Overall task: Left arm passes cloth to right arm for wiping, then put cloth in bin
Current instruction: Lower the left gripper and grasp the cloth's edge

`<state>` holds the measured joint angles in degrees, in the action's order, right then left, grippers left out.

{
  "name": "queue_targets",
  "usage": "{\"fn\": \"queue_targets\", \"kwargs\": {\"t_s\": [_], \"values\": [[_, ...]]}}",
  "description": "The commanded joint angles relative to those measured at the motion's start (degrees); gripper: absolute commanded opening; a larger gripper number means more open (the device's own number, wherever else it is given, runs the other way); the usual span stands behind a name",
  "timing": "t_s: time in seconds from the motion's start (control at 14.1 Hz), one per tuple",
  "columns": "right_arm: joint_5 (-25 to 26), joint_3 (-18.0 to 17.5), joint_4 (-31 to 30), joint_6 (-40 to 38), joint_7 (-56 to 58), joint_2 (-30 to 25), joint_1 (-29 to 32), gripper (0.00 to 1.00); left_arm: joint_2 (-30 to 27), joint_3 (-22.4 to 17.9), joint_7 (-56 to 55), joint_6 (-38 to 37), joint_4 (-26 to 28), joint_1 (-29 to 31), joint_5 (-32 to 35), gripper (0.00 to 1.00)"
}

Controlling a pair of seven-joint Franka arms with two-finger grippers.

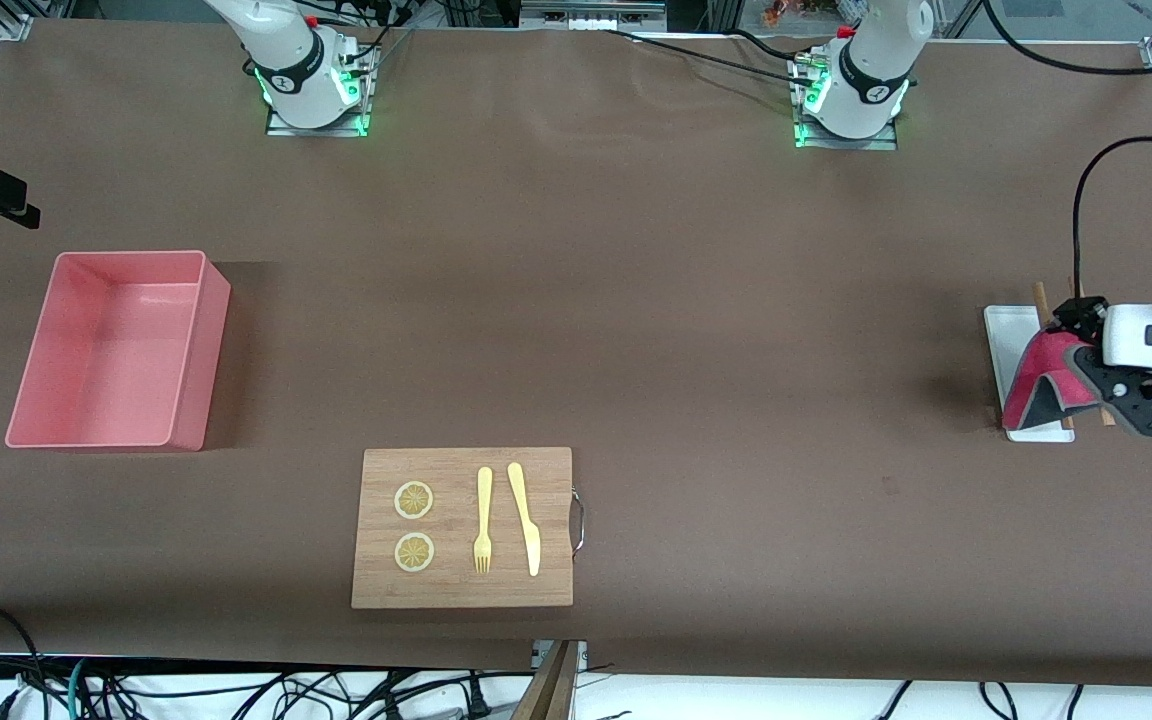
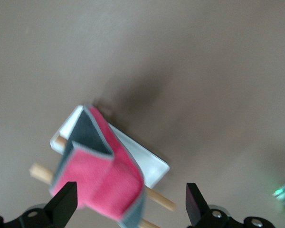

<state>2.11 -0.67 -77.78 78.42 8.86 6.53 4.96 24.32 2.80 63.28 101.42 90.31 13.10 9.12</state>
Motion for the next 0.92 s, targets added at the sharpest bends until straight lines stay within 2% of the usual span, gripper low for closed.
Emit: {"fn": "queue_targets", "kwargs": {"t_s": [0.0,0.21,0.5,0.85], "values": [[-1.23,-0.04,0.26,0.25,0.9,0.06,0.66,1.0,4.58,0.19,12.7,3.68,-2.25,-0.01,1.25,1.0],[-1.5,-0.04,0.26,0.16,0.9,-0.02,0.84,1.0,7.23,0.19,23.97,4.66,-2.25,0.79,4.83,1.0],[-2.03,-0.12,0.26,0.25,0.99,0.07,1.45,1.0,8.72,0.27,25.92,4.66,-1.98,1.05,8.53,1.0],[-2.03,-0.12,0.26,0.16,0.9,0.07,1.37,1.0,9.52,0.27,30.57,4.49,-2.25,1.66,8.72,1.0]]}}
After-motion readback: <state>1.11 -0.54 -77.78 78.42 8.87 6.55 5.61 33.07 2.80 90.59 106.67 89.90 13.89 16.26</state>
